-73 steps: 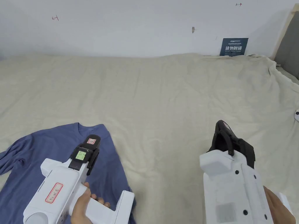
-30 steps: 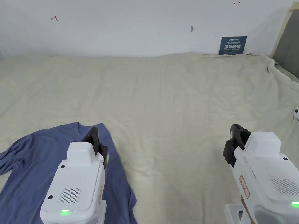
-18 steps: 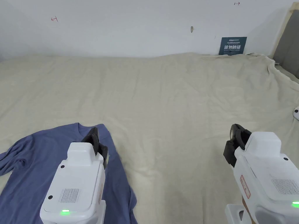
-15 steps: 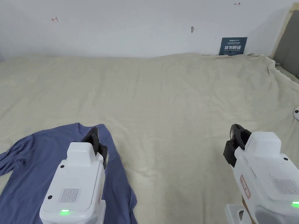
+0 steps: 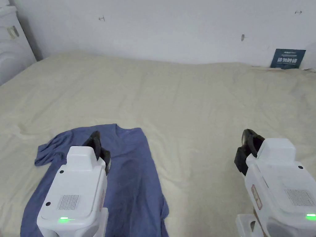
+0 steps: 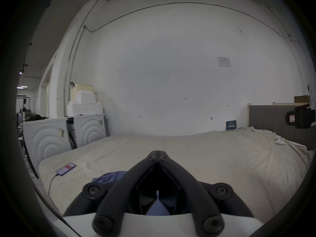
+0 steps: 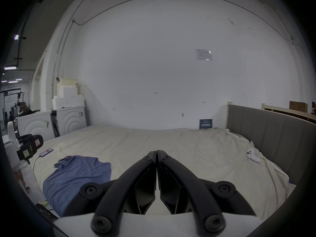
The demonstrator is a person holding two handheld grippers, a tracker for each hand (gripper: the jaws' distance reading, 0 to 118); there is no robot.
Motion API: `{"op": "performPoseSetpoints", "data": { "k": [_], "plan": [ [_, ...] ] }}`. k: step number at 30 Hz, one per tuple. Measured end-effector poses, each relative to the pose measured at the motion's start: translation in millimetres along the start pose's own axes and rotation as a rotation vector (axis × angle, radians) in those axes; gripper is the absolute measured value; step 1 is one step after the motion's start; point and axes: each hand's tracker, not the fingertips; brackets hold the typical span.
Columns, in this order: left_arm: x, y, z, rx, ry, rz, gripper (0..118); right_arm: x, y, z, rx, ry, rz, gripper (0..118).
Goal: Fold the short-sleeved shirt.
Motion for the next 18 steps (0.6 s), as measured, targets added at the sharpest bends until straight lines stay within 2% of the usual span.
{"op": "performPoseSetpoints", "data": {
  "k": [11, 18],
  "plan": [
    [-107, 3, 45, -0.01, 0.257, -0.024, 0, -101, 3, -23, 0.008, 0.233, 0.009, 0],
    [-154, 4, 80, -0.017, 0.385, -0.038, 0, -149, -3, -30, -0.003, 0.354, 0.019, 0]
  ]
}}
